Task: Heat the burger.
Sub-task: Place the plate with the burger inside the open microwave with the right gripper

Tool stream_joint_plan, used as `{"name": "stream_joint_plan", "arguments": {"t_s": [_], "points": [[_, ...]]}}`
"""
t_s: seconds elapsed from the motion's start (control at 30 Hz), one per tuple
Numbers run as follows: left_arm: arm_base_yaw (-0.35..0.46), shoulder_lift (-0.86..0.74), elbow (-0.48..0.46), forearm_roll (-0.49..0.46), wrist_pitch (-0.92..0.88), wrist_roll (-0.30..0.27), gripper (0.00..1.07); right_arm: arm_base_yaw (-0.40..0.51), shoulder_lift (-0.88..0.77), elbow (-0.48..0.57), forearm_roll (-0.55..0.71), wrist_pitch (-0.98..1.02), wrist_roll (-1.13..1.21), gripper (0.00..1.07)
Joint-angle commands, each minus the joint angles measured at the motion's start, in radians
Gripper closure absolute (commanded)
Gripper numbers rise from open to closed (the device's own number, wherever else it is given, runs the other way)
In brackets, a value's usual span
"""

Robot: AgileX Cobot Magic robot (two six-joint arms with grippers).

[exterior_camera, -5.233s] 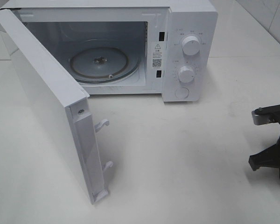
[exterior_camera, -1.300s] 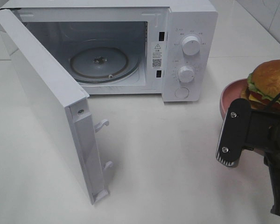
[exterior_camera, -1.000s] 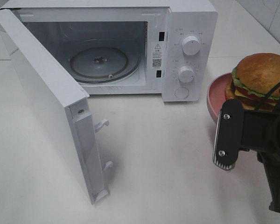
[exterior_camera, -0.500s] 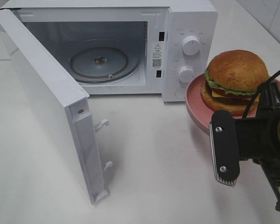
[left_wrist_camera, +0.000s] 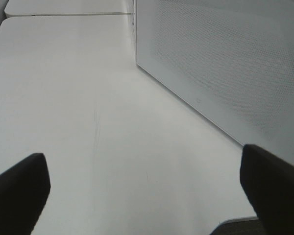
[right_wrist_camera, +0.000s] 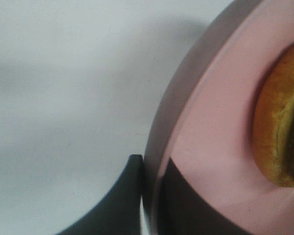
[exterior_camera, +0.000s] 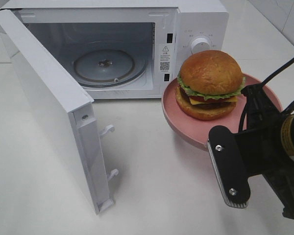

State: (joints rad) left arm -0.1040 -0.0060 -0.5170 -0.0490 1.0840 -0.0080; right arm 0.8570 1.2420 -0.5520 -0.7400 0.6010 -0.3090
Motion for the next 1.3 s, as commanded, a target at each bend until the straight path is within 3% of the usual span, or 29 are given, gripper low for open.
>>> {"name": "stream_joint_plan", "arguments": {"t_s": [0.03, 0.37, 0.43, 0.93, 1.13, 1.3], "points": [[-0.002, -0.003, 0.000, -0.006, -0.014, 0.001, 0.09, -0.020, -0.010, 0.001, -0.015, -0.043, -0.062, 1.07], [-0.002, -0.003, 0.000, -0.006, -0.014, 0.001, 0.09, -0.140, -0.010, 0.001, 0.153, -0.166, -0.411, 1.07], [-0.002, -0.003, 0.000, -0.006, -0.014, 0.001, 0.09, -0.176, -0.010, 0.000, 0.241, -0.219, -0.563, 1.07], [-0.002, -0.003, 0.000, -0.006, -0.014, 0.001, 0.09, -0.311, -0.010, -0.001, 0.596, -0.272, -1.090, 1.07], [-0.002, -0.003, 0.000, -0.006, -0.014, 0.001, 0.09, -0.322, -0.010, -0.001, 0.761, -0.272, -1.329, 1.07], [-0.002, -0.003, 0.000, -0.006, -0.014, 0.001, 0.09, -0.322, -0.010, -0.001, 0.768, -0.272, -1.363, 1.07]]}}
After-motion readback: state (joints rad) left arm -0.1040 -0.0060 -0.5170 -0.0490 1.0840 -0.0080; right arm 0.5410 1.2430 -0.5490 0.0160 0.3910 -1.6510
